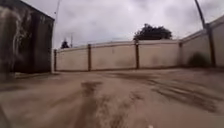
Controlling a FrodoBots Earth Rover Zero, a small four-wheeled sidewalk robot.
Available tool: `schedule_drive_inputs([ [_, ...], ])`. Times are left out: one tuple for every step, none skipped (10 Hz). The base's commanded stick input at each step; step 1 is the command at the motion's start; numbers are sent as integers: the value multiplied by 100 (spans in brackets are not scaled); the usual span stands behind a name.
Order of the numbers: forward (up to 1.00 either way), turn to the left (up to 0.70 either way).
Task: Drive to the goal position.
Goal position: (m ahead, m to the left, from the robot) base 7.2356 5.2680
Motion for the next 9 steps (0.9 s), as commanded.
schedule_drive_inputs([
  [85, 0],
  [85, 0],
  [85, 0],
  [85, 0],
  [85, 0],
  [85, 0],
  [85, 0],
  [85, 0],
  [85, 0],
])
